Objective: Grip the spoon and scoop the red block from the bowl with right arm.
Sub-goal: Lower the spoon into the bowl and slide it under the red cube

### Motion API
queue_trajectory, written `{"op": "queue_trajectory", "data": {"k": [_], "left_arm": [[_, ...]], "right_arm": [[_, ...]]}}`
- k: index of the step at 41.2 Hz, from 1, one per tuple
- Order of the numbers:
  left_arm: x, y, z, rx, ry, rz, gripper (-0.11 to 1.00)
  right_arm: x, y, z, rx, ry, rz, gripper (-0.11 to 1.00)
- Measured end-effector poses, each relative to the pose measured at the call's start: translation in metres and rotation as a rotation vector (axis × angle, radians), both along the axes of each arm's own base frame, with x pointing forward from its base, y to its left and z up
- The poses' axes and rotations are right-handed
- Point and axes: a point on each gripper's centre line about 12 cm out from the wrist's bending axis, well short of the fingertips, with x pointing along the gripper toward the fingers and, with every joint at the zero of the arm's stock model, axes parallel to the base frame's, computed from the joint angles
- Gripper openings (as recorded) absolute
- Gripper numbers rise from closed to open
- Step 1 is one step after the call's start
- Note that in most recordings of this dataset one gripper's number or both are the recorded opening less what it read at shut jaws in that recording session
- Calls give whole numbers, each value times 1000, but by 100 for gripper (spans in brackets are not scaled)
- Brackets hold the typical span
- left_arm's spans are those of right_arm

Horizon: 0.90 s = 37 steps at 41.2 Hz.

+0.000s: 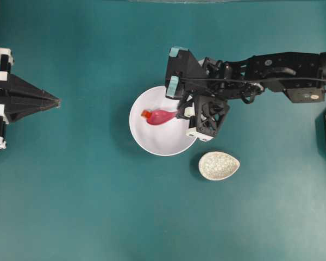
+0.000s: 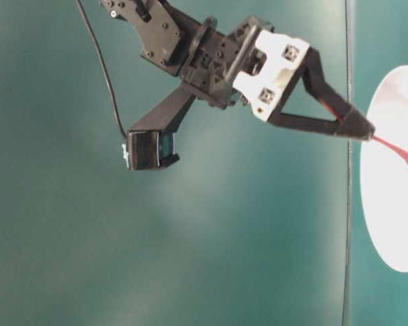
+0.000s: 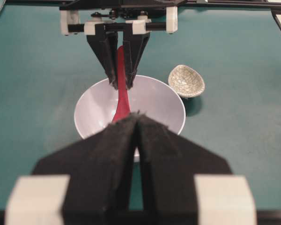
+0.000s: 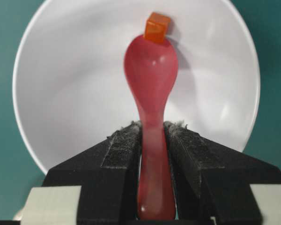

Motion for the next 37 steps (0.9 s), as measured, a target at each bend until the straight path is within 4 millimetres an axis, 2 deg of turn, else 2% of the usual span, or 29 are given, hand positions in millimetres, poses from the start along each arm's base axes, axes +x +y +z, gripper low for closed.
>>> {"op": "queue_trajectory", "data": {"k": [24, 37], "left_arm": [[0, 0, 0, 0, 0, 0, 0], [0, 0, 0, -2, 0, 0, 0]], "right_arm": [[7, -2, 5, -13, -57, -13, 25], [-2, -1, 11, -16, -73, -15, 25]]}}
